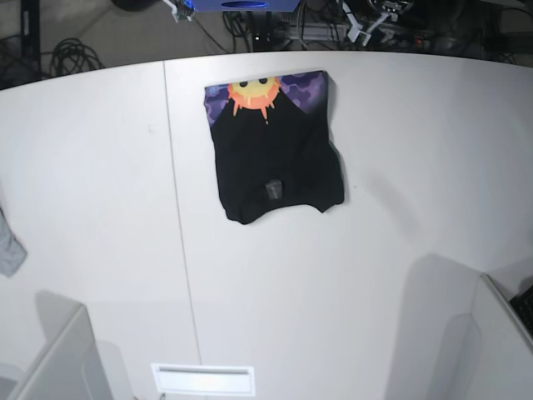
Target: Fold the T-shirt properly
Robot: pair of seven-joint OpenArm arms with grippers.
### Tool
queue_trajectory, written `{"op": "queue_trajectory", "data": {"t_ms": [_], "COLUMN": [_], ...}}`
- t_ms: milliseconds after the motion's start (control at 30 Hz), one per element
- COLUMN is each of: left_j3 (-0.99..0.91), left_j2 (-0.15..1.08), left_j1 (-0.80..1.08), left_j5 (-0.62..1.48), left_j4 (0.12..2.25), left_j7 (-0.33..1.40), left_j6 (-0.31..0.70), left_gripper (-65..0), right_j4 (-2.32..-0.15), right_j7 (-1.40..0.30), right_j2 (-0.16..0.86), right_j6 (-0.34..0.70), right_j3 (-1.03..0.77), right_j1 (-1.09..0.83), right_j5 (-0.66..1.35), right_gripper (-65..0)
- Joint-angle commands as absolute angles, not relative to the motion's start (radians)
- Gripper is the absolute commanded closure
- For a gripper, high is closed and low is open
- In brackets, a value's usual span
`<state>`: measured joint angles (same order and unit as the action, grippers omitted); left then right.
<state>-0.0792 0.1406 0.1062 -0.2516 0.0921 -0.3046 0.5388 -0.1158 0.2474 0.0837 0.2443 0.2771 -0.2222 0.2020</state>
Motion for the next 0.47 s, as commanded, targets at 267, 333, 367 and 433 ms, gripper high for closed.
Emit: {"op": "queue_trajectory", "data": {"t_ms": [267,333,367,433], "left_j3": [-0.067,-0.067,-0.065,-0.065], "left_j2": [0.131,0.133,0.133,0.133], "left_j1": [0.137,0.125,0.12,0.117], "left_j5": [-0.214,-0.214,-0.214,-0.214], "left_j4": [0.09,0.094,0.105,0.125], "left_j7": [-0.317,-0.317,-0.317,-0.317], "left_j6": [0.547,0.547,0.547,0.547], "left_gripper": [0.0,0.0,0.0,0.0], "right_j4": [-0.111,-0.111,-0.111,-0.111], "right_j7": [0.404,0.41,0.41,0.412], "right_j2": [0.134,0.131,0.13,0.128], "right_j6": [0.102,0.102,0.102,0.102], "right_j3": [0.274,0.274,0.274,0.274], "right_j1": [-0.246,-0.243,-0.243,-0.242], "right_j5": [0.206,0.206,0.206,0.206], "right_gripper": [0.0,0.0,0.0,0.0]}}
